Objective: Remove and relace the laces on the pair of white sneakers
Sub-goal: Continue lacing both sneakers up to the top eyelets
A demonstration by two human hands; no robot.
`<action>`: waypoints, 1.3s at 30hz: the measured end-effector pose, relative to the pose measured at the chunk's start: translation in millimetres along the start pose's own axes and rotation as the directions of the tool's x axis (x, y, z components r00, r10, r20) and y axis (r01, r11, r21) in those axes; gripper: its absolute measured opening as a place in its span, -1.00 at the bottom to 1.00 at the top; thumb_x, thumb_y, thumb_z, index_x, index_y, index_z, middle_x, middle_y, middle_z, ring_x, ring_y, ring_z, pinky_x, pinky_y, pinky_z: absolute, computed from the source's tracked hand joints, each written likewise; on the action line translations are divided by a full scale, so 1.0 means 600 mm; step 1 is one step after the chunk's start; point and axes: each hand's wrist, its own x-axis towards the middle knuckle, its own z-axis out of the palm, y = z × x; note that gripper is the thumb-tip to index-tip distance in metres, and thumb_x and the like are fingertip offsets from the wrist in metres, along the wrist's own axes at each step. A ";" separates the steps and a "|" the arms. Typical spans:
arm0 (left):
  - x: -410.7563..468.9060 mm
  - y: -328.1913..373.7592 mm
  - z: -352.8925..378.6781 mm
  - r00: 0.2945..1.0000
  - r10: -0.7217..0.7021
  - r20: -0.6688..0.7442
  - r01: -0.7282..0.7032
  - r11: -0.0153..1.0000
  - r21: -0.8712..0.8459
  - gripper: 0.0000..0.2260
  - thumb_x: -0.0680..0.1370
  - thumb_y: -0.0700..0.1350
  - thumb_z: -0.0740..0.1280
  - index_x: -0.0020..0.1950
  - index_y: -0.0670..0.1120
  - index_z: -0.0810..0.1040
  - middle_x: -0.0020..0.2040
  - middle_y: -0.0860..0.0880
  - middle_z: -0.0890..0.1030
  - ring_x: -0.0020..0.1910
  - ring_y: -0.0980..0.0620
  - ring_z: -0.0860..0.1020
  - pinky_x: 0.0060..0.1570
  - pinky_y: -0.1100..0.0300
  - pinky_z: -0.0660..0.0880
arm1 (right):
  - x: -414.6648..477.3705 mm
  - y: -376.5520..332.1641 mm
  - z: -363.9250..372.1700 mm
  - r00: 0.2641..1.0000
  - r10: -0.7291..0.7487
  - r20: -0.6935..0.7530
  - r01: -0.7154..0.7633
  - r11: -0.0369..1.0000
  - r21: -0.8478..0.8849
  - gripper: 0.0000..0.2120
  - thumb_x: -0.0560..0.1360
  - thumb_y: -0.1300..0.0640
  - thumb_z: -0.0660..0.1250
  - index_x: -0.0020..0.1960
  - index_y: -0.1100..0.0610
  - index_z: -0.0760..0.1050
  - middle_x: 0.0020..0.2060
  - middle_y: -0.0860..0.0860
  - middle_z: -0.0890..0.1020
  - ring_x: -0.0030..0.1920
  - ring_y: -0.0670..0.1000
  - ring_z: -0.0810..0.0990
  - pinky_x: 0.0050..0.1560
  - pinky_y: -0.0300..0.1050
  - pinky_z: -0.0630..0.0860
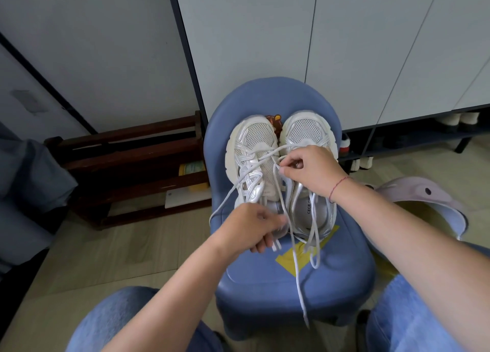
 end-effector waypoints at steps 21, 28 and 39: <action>0.028 0.029 0.076 0.970 -0.188 -0.152 0.049 0.770 -0.637 -0.86 0.60 -0.27 0.34 -0.17 -0.20 0.54 -0.43 -0.06 0.59 -0.56 0.10 0.55 -0.51 0.32 0.50 | -0.006 -0.001 0.000 1.000 -0.002 -0.006 0.002 1.000 0.026 -0.93 0.43 0.03 0.43 -0.17 0.01 0.66 -0.37 -0.21 0.56 -0.33 -0.18 0.46 0.02 -0.05 0.48; 0.024 0.035 0.071 0.965 -0.176 -0.193 -0.008 0.718 -0.696 -0.93 0.66 -0.21 0.25 0.04 -0.20 0.49 -0.46 -0.05 0.59 -0.58 0.08 0.52 -0.53 0.31 0.48 | -0.004 0.001 0.003 1.000 0.000 -0.006 0.001 0.999 0.041 -0.95 0.42 0.02 0.43 -0.20 -0.04 0.65 -0.31 -0.18 0.61 -0.31 -0.19 0.48 0.09 0.01 0.46; 0.036 0.058 0.086 0.943 -0.325 -0.071 0.063 0.383 -0.922 -0.82 0.65 -0.25 0.24 -0.14 -0.26 0.44 -0.40 -0.14 0.53 -0.63 0.09 0.52 -0.59 0.35 0.45 | -0.007 0.003 0.003 1.000 0.011 -0.008 -0.011 0.999 0.050 -0.95 0.42 0.06 0.45 -0.18 0.02 0.66 -0.42 -0.24 0.52 -0.39 -0.24 0.44 -0.22 -0.39 0.28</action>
